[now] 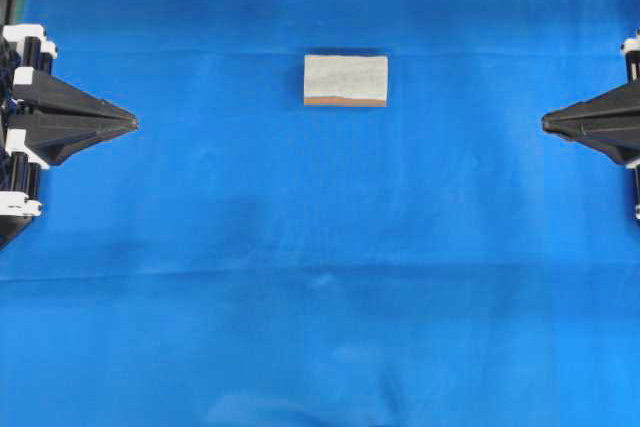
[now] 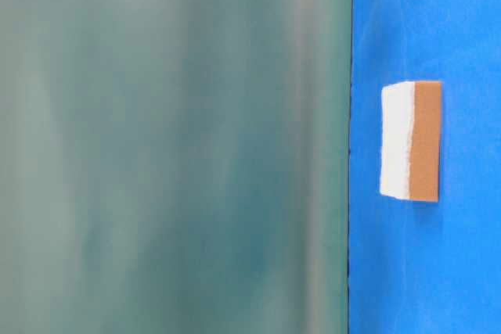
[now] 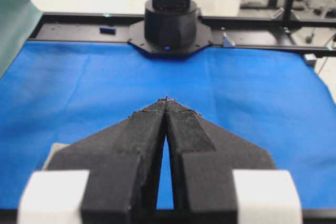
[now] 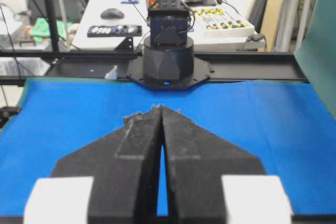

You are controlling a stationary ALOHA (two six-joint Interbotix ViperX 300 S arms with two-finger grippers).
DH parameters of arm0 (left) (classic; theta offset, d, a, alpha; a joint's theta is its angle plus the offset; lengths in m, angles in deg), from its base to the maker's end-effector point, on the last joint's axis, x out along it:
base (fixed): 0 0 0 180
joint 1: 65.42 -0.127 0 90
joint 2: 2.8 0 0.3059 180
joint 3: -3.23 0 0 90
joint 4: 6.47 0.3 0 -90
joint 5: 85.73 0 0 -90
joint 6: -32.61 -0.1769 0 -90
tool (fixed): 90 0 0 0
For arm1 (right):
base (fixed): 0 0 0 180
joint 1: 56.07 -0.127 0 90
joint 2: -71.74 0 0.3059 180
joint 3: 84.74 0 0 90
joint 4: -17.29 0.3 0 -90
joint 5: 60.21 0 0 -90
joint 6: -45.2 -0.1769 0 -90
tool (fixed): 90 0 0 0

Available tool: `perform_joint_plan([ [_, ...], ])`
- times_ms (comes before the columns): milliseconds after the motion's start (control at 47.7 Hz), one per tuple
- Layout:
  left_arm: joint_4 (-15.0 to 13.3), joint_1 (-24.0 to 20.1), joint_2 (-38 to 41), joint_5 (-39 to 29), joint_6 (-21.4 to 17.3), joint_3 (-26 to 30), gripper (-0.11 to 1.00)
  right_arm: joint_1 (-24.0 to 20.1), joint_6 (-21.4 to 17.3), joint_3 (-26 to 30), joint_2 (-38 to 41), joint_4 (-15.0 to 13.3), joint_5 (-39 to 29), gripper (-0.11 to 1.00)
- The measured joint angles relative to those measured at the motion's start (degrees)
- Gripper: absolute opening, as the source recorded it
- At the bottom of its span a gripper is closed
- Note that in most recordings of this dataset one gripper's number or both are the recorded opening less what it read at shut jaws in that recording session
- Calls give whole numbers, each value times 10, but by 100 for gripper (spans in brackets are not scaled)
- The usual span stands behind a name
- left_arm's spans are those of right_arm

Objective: Hand over the sponge with the left arm and wipe it with the right arm.
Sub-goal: 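Reach the left gripper to the sponge and close on its end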

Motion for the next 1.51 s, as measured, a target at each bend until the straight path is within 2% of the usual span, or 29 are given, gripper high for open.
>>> perform_joint_plan([
  [147, -10, -12, 3, 1, -11, 1, 0, 1, 7, 5, 10, 0, -22, 1],
  [335, -12, -63, 30, 1, -7, 12, 0, 5, 7, 20, 29, -1, -54, 1],
  [440, -12, -96, 71, 2, -6, 23, 1, 5, 6, 24, 34, -1, -55, 1],
  [566, -12, -113, 133, 2, -16, 39, 1, 5, 6, 24, 36, -1, -55, 1],
  [649, -12, -128, 185, 4, -14, 55, 14, 6, 7, 24, 37, 0, -55, 1],
  [859, -12, -149, 321, -15, -27, 127, 75, 6, 5, 24, 43, 0, -55, 1],
  [964, -12, -149, 385, -48, -59, 167, 93, 6, 5, 24, 47, -1, -55, 1],
  [1215, -12, -152, 539, -91, -120, 254, 94, 9, 4, 24, 64, 0, -55, 1],
  [1508, -12, -179, 652, -91, -131, 315, 93, 21, 5, 24, 73, 0, -55, 1],
])
